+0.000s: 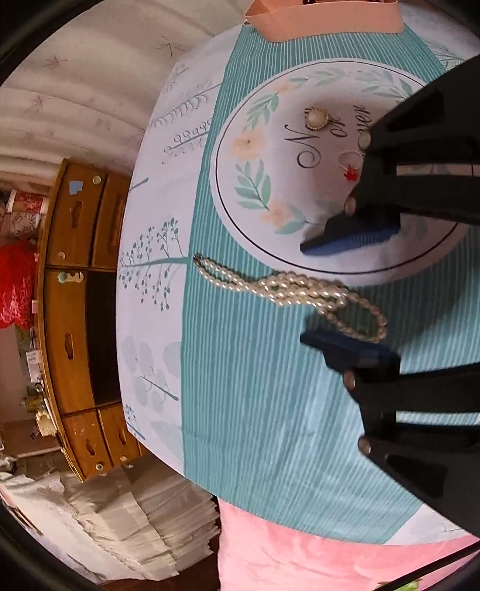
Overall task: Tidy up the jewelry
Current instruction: 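Carry the necklace in the left gripper to the tray while the right gripper carries the bracelet there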
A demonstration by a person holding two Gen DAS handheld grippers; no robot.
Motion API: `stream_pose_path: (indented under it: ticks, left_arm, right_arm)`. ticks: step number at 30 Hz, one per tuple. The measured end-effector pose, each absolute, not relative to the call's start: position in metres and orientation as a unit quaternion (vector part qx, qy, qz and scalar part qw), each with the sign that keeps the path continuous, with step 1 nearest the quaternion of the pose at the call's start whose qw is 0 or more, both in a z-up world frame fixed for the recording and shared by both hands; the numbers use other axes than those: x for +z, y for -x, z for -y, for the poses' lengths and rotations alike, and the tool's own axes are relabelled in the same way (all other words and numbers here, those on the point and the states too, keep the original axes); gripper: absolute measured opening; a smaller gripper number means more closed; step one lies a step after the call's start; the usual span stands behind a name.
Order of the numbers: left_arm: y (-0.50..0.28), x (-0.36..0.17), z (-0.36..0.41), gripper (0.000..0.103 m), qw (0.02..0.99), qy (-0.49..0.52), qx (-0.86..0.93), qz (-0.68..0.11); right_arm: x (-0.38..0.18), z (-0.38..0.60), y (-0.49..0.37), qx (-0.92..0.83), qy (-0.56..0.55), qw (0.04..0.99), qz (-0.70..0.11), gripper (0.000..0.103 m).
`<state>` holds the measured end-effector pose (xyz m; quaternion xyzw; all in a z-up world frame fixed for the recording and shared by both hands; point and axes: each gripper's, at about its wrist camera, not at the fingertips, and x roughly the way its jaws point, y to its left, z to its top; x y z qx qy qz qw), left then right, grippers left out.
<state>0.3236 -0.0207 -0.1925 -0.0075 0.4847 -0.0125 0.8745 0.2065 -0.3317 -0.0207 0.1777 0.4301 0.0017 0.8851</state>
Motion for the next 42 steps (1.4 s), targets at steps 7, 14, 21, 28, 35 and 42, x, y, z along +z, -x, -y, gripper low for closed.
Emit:
stream_pose_path:
  ticks: [7,14,21,28,35,42]
  left_arm:
    - [-0.318,-0.192,0.026,0.009,0.883,0.019,-0.005,-0.47]
    - [-0.308,-0.184,0.031,0.006,0.885,0.028,0.0,-0.465]
    - [-0.295,-0.152,0.037,0.006,0.893,0.043,-0.009,-0.448]
    - [-0.274,-0.09,0.057,0.003,0.906,0.038,-0.047,-0.419]
    - [-0.252,-0.011,0.087,0.003,0.931,0.017,-0.086,-0.354]
    - [-0.241,0.061,0.127,0.003,0.944,-0.008,-0.148,-0.296]
  right_arm:
    - [-0.025,0.359,-0.2,-0.034,-0.191,0.882,-0.429,0.007]
    - [-0.031,0.377,-0.197,-0.042,-0.198,0.878,-0.434,0.007]
    - [-0.026,0.386,-0.195,-0.031,-0.197,0.881,-0.429,0.007]
    - [-0.013,0.391,-0.19,-0.018,-0.182,0.894,-0.409,0.007]
    - [0.004,0.4,-0.185,-0.005,-0.166,0.911,-0.378,0.007]
    - [0.015,0.405,-0.179,0.008,-0.158,0.921,-0.357,0.007]
